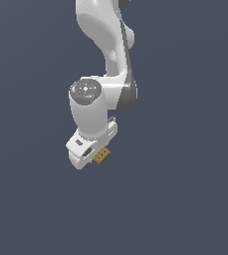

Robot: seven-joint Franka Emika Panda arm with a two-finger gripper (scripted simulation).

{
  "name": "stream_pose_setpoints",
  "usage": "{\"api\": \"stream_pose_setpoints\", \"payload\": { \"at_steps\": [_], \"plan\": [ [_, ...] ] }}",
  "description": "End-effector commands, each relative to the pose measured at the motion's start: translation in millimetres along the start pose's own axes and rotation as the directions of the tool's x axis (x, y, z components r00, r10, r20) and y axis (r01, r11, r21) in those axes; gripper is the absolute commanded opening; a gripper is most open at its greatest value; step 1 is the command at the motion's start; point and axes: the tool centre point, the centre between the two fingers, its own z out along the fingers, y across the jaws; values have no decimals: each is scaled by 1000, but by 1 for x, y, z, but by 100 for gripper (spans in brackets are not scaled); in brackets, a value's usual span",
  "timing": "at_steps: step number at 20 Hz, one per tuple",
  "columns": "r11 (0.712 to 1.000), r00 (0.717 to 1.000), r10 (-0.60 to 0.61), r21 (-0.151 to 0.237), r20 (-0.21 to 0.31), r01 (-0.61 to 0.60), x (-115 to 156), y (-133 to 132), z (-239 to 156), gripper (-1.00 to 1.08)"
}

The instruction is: Pick up the object and move it to a goal position.

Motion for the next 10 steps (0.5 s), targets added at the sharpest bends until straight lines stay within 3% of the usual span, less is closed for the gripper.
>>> {"api": "stream_pose_setpoints", "payload": {
  "at_steps": [1,10],
  "plan": [
    [1000,1000,-1,-1,-1,1,-7,1,-30,-100],
    [1000,1000,-1,0,-2,1,-33,7,-134,-100]
  ]
}}
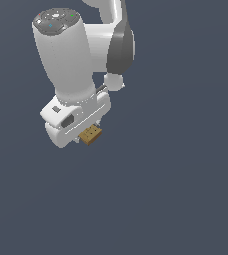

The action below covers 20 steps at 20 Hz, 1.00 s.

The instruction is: Pick up the object and move it to a goal position.

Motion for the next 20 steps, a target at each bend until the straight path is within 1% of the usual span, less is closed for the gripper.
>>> {"api": "stream_pose_setpoints", "payload": {
  "at_steps": [1,6,10,15,20],
  "plan": [
    [1000,1000,-1,0,-1,1,-7,1,-29,-100],
    [1000,1000,-1,0,-1,1,-19,6,-82,-100],
    [1000,1000,0,0,-1,0,-27,9,-114,-100],
    [1000,1000,1,0,-1,-1,-33,13,-141,-100],
    [1000,1000,1,0,-1,-1,-36,15,-154,-100]
  ]
}}
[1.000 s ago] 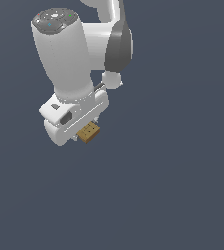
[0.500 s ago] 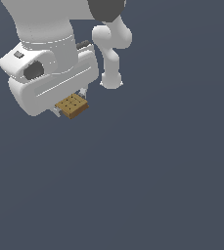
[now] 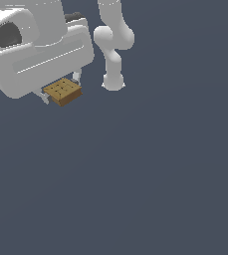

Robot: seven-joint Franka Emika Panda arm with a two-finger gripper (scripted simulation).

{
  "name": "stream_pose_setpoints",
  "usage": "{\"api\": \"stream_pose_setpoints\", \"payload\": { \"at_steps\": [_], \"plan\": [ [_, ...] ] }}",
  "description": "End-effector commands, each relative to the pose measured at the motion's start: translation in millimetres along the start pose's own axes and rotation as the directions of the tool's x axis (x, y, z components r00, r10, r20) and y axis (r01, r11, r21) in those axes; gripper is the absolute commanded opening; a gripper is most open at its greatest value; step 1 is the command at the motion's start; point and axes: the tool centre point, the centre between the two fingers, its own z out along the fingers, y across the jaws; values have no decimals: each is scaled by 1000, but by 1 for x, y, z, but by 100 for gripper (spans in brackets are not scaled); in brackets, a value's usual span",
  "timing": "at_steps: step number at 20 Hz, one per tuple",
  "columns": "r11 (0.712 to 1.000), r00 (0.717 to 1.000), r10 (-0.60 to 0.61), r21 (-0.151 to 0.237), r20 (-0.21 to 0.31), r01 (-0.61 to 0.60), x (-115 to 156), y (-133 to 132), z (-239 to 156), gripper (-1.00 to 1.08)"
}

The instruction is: Pick up the object and move it to a goal position.

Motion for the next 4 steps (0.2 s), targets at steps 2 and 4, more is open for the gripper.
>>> {"api": "stream_pose_setpoints", "payload": {
  "at_steps": [2,4],
  "plan": [
    [1000,1000,0,0,0,0,-1,1,-6,-100],
    [1000,1000,0,0,0,0,-1,1,-7,-100]
  ]
}}
